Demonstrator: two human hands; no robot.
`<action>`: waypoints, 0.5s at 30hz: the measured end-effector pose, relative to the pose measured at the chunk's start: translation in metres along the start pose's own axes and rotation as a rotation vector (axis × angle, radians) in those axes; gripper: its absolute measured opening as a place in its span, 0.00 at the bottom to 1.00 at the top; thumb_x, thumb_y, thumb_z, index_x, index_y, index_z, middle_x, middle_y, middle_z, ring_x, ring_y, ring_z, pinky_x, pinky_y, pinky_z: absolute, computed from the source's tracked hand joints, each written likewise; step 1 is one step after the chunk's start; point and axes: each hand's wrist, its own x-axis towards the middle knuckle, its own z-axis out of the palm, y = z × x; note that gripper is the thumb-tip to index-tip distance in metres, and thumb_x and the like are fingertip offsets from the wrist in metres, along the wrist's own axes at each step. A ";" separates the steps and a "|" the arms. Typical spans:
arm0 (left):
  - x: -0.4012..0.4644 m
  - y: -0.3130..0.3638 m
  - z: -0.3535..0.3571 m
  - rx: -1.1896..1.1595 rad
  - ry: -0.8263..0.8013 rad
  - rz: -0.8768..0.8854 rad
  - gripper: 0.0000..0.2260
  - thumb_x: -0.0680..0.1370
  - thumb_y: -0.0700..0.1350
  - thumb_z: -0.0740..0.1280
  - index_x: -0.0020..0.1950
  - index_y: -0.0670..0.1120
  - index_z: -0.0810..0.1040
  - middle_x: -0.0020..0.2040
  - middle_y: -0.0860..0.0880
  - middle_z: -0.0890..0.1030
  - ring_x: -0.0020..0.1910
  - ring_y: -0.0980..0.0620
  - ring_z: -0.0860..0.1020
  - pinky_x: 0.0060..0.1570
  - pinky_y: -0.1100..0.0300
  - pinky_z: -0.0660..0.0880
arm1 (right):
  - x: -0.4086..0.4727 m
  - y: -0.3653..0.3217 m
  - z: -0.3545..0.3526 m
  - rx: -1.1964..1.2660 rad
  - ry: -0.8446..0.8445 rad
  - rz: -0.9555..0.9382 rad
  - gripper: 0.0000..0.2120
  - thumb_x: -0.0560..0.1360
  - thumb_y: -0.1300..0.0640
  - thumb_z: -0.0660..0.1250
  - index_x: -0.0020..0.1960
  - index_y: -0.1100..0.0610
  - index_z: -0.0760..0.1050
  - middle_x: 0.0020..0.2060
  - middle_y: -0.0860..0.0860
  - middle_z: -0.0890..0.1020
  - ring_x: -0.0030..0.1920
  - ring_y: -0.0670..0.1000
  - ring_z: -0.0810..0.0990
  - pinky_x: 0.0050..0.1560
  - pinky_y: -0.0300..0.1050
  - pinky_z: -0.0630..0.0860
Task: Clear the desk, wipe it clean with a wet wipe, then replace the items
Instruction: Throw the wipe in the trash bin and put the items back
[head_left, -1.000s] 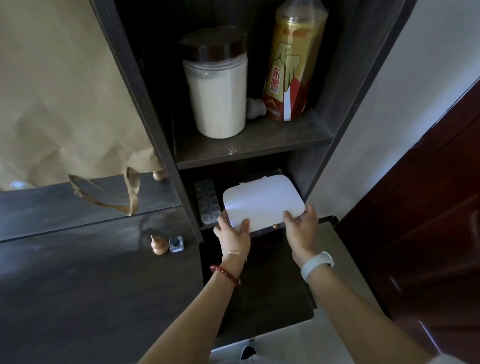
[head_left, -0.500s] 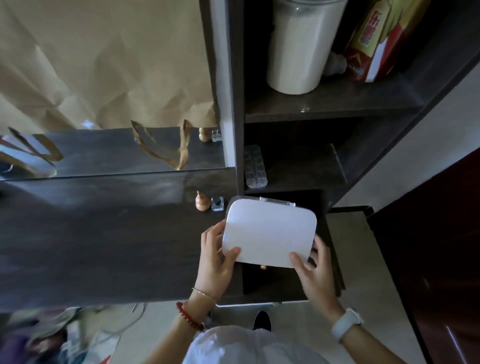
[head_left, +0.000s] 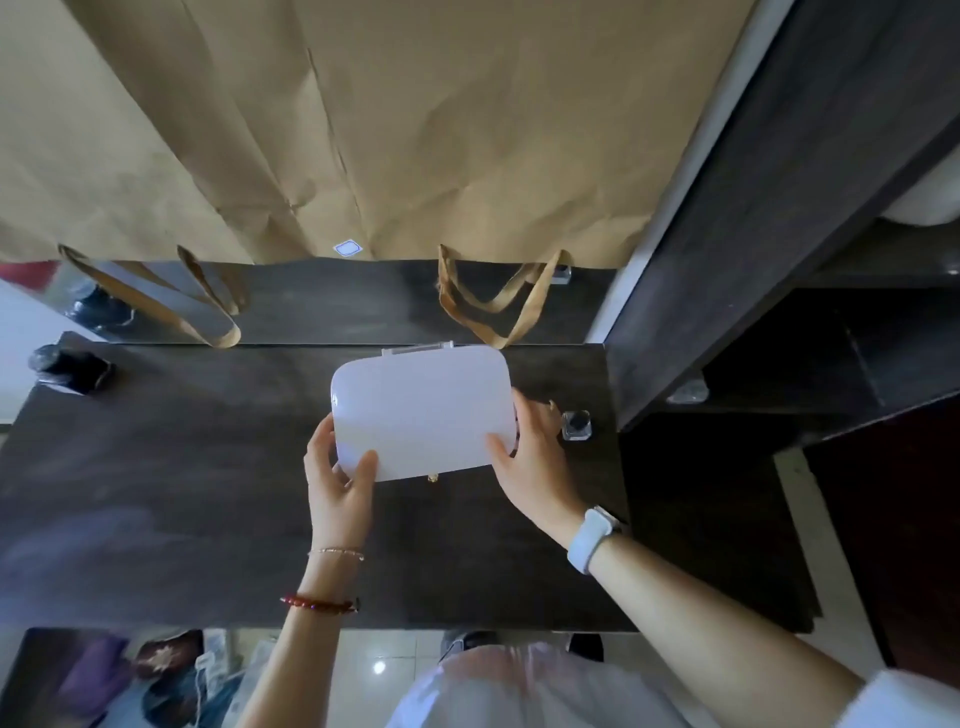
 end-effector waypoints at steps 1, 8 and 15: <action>0.010 -0.003 -0.006 0.021 -0.009 -0.043 0.28 0.68 0.46 0.63 0.68 0.45 0.63 0.65 0.42 0.69 0.59 0.43 0.73 0.52 0.57 0.73 | 0.006 -0.005 0.012 0.001 -0.033 0.042 0.24 0.76 0.56 0.63 0.70 0.56 0.61 0.63 0.55 0.68 0.63 0.53 0.68 0.60 0.44 0.69; 0.069 -0.035 -0.036 0.217 -0.087 -0.259 0.27 0.68 0.50 0.62 0.67 0.48 0.66 0.60 0.41 0.70 0.56 0.42 0.73 0.60 0.42 0.70 | 0.038 -0.024 0.069 -0.038 -0.144 0.248 0.20 0.76 0.58 0.62 0.65 0.60 0.63 0.61 0.58 0.67 0.58 0.58 0.73 0.53 0.43 0.70; 0.079 -0.040 -0.061 0.243 -0.054 -0.338 0.27 0.69 0.48 0.59 0.69 0.52 0.65 0.56 0.48 0.66 0.54 0.48 0.67 0.59 0.55 0.65 | 0.029 -0.038 0.090 0.032 -0.194 0.295 0.24 0.74 0.57 0.66 0.67 0.56 0.62 0.63 0.54 0.66 0.60 0.54 0.73 0.57 0.46 0.73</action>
